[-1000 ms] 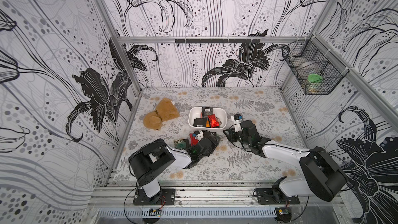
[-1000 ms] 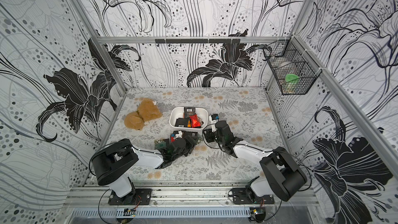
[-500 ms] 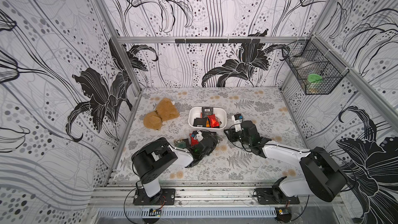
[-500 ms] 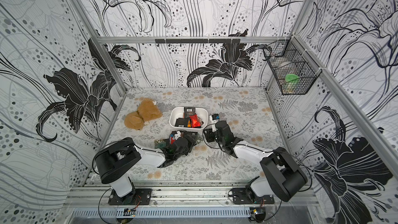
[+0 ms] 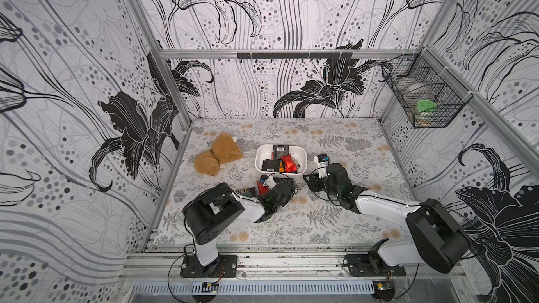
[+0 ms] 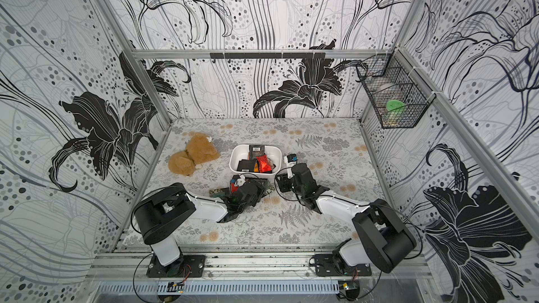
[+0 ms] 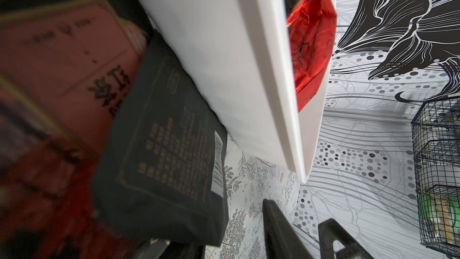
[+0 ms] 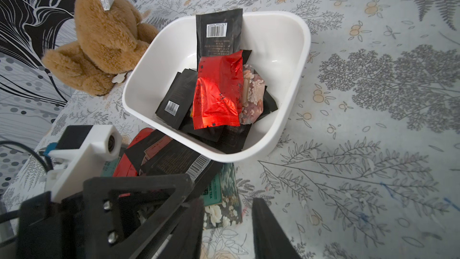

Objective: Put the tea bags into the storage box
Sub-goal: Pick up the tea bag from the center of the board.

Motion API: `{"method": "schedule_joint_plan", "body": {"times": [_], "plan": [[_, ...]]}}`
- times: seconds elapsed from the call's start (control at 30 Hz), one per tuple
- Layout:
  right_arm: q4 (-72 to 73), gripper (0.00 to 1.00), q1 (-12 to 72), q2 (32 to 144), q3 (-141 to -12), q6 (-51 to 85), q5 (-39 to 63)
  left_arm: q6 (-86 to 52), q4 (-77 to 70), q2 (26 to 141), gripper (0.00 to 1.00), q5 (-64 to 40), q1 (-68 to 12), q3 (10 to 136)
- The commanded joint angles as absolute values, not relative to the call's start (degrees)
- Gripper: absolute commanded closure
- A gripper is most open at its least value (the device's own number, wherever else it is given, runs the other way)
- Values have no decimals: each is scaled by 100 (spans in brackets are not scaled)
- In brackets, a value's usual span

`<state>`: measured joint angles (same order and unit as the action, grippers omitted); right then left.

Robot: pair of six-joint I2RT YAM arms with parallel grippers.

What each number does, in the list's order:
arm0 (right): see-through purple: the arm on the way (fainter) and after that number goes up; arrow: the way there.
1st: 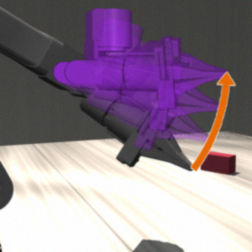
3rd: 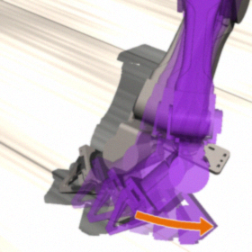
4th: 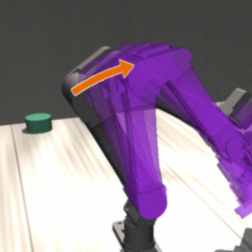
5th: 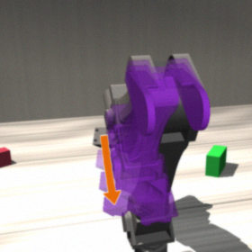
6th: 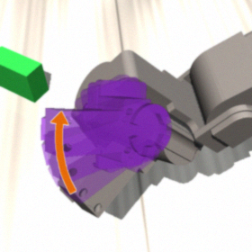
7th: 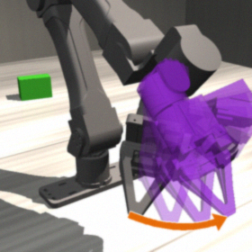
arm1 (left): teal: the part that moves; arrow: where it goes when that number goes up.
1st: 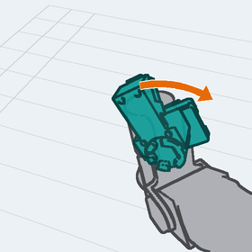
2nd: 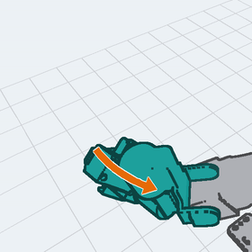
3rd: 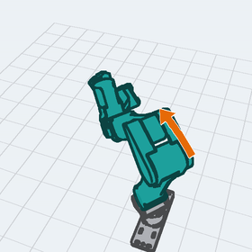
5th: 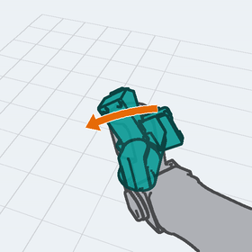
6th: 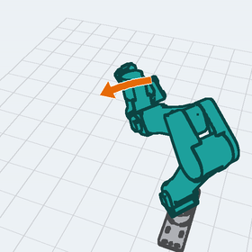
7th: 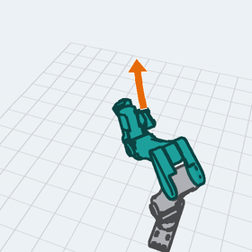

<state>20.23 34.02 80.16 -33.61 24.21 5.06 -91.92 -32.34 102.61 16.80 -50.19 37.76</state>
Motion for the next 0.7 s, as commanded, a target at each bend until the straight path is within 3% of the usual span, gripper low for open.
{"method": "schedule_joint_plan", "body": {"times": [0.0,0.13,0.67], "plan": [[2122,63,3425,7866,-3254,2400,397,-9247,-3204,10361,62,1850,-4957,3812],[2104,63,3421,7865,-3268,2382,378,-9264,-3206,10396,66,1876,-4940,3808],[2073,63,3421,7968,-3313,2341,343,-9548,-3797,10154,100,1661,-5060,3408]]}}
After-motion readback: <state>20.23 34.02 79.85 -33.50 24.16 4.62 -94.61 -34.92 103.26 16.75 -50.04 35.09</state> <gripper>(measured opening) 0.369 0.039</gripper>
